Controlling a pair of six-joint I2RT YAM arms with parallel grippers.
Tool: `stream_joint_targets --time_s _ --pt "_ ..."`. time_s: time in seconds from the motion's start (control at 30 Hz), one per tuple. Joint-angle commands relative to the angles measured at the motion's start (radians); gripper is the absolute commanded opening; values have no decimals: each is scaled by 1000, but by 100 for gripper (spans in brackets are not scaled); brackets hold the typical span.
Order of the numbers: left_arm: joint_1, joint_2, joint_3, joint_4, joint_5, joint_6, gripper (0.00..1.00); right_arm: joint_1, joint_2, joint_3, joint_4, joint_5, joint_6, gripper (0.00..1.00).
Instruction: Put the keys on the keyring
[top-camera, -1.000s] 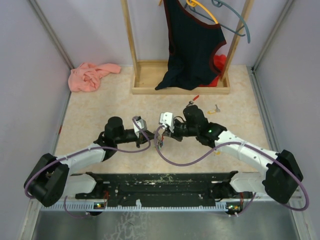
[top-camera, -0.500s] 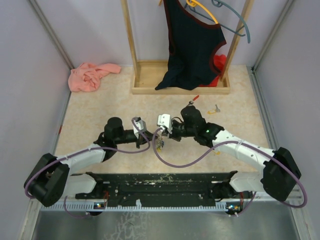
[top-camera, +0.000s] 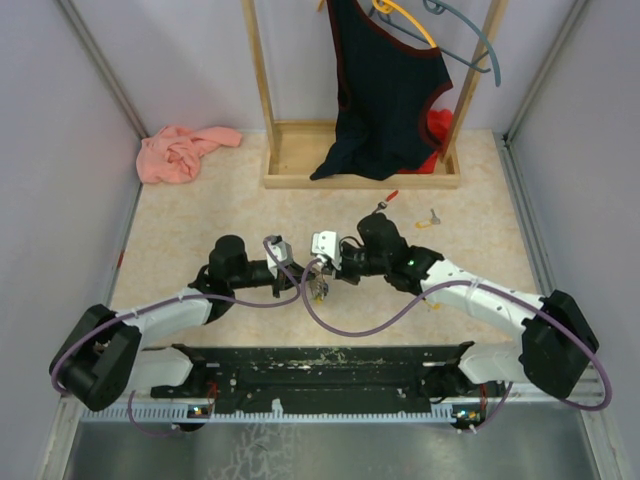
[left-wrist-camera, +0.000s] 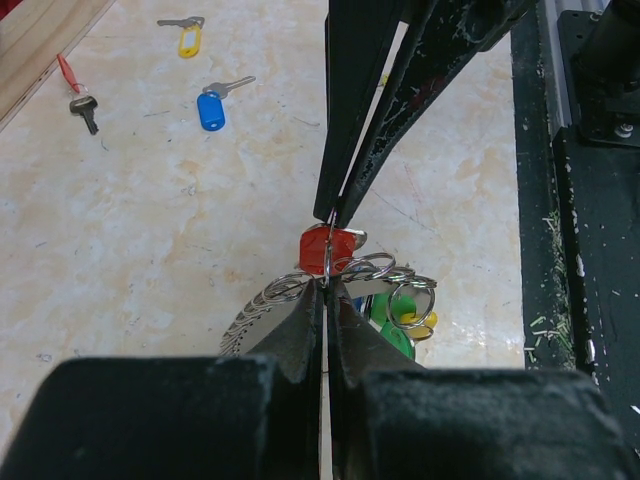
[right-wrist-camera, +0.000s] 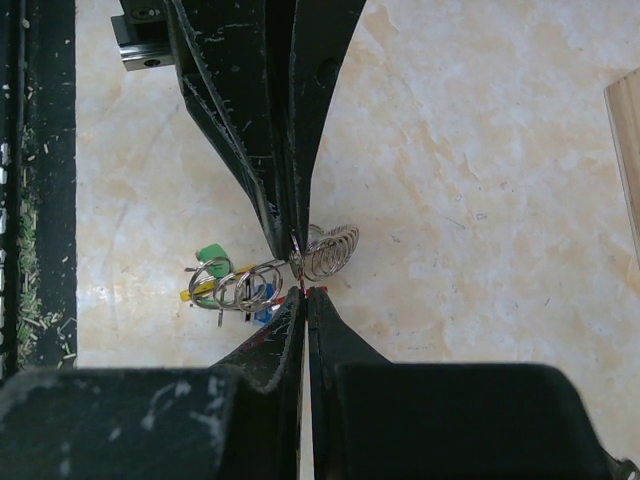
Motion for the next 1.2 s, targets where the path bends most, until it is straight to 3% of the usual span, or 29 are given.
stream_joint_targets --time_s 0.0,1.17 --pt "-1 4 -5 51 27 5 1 17 15 12 39 -8 -18 0" --pt "0 0 -2 58 85 12 1 34 41 40 31 -62 -19 0"
